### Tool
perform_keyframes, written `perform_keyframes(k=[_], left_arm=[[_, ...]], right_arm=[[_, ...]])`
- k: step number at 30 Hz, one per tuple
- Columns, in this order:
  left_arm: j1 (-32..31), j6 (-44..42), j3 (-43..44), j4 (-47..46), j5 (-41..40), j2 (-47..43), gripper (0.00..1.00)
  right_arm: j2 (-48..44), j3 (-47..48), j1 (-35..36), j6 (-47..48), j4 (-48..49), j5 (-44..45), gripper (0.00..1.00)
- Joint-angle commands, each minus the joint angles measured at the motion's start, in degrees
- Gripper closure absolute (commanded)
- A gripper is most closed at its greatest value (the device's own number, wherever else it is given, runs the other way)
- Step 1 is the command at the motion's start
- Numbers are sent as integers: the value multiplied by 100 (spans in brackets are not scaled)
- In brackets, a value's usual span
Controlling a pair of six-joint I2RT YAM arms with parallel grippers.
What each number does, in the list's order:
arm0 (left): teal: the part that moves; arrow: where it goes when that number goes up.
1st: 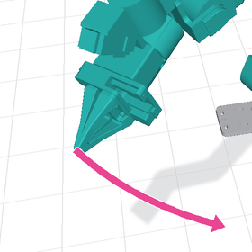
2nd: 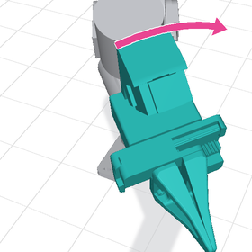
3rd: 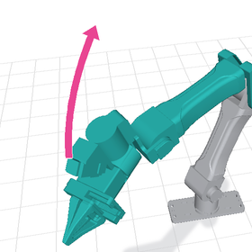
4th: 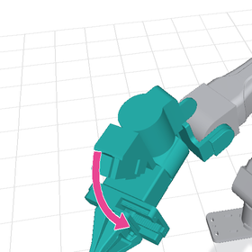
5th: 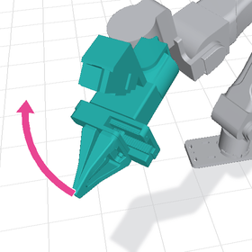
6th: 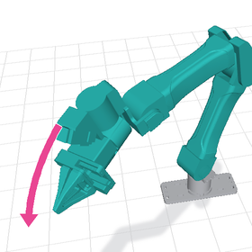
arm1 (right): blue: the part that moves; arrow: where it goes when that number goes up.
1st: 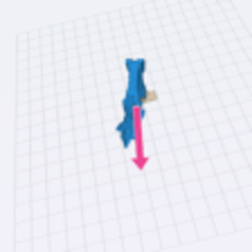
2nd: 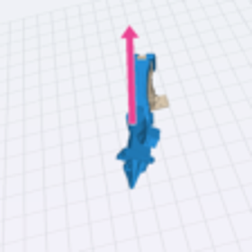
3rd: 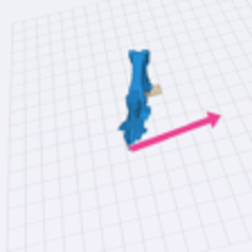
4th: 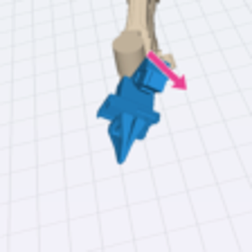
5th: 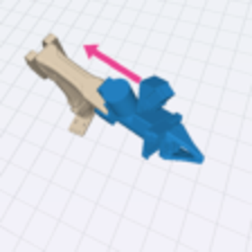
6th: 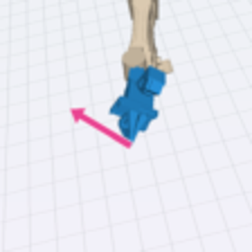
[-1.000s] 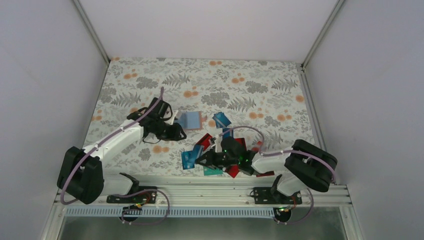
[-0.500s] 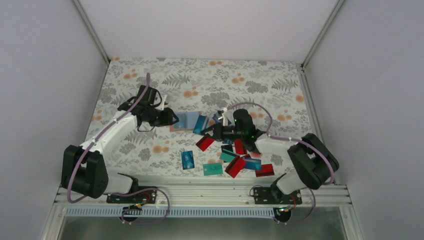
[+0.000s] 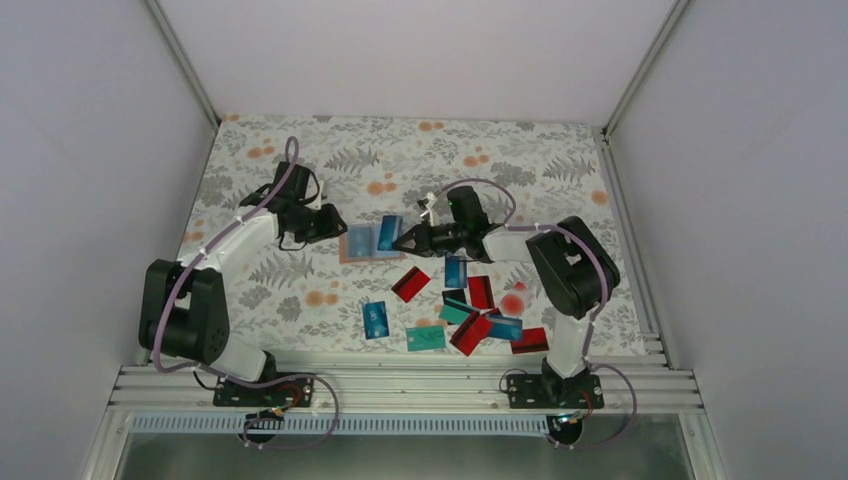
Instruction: Put the credit cards into the card holder
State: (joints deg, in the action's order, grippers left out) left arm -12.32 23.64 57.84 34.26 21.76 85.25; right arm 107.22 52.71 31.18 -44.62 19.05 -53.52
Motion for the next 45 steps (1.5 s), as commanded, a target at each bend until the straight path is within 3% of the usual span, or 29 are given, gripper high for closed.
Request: perform_keyframes(k=[1, 45], left_arm=[[112, 12, 104, -176, -167, 224, 67], [414, -180, -502, -880, 572, 1210, 69]], right_arm=[[316, 372, -66, 430, -284, -288, 96], [1551, 1454, -109, 584, -670, -263, 96]])
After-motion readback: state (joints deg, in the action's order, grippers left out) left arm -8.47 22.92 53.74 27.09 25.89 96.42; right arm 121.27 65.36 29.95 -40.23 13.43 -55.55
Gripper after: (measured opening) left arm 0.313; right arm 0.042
